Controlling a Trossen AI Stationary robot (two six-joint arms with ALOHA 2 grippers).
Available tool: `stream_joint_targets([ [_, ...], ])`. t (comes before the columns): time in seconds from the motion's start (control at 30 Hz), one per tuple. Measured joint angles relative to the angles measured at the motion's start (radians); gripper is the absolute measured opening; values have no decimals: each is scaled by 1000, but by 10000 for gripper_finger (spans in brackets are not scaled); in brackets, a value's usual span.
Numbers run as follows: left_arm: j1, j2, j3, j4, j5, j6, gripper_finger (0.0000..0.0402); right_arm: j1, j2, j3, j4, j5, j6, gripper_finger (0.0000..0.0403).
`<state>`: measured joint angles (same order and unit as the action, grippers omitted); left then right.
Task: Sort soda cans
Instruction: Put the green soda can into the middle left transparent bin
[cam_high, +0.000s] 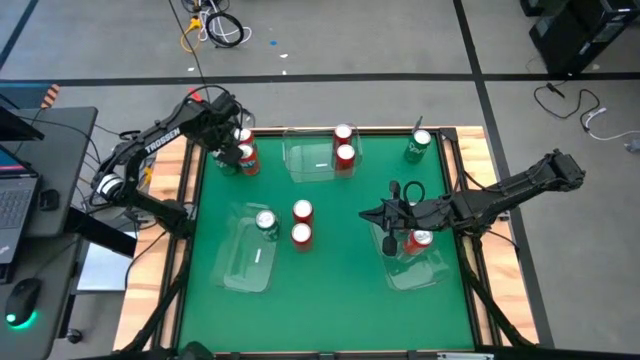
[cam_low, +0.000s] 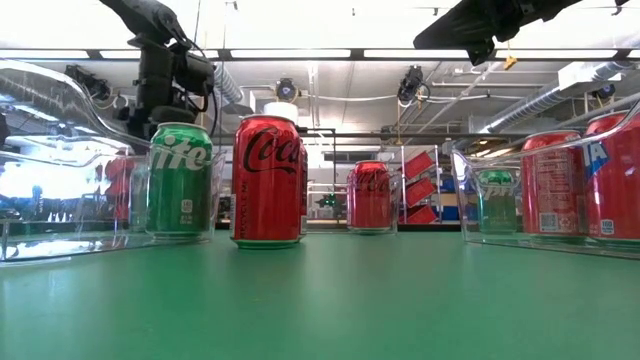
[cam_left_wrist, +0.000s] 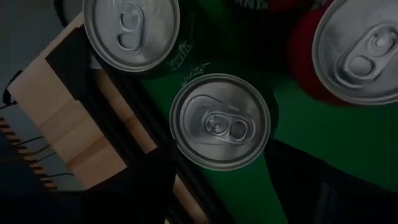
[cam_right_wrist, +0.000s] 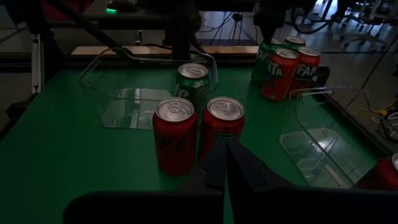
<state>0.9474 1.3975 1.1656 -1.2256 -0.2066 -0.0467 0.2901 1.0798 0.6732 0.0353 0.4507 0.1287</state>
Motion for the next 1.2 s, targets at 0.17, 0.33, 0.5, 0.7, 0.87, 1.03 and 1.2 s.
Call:
stream_joint_targets([
  [0.17, -9, -1, 0, 5, -43, -4, 280, 0, 0, 0, 0, 0, 0, 5],
  [0.33, -26, 0, 0, 34, -92, -53, 330, 0, 0, 0, 0, 0, 0, 19],
  [0.5, -27, 3, 1, 36, -69, -38, 361, 0, 0, 0, 0, -10, 1, 33],
  [0.7, -26, 3, 1, 63, -59, -35, 372, 0, 0, 0, 0, -30, 1, 44],
  [0.87, -26, 3, 1, 82, -3, -33, 372, 0, 0, 0, 0, -30, 1, 46],
  [1.03, -26, 3, -11, 83, -1, -11, 372, 0, 0, 0, 0, -30, 1, 45],
  [1.2, -23, 4, -76, 115, 0, 2, 372, 0, 0, 0, 0, -31, 1, 49],
])
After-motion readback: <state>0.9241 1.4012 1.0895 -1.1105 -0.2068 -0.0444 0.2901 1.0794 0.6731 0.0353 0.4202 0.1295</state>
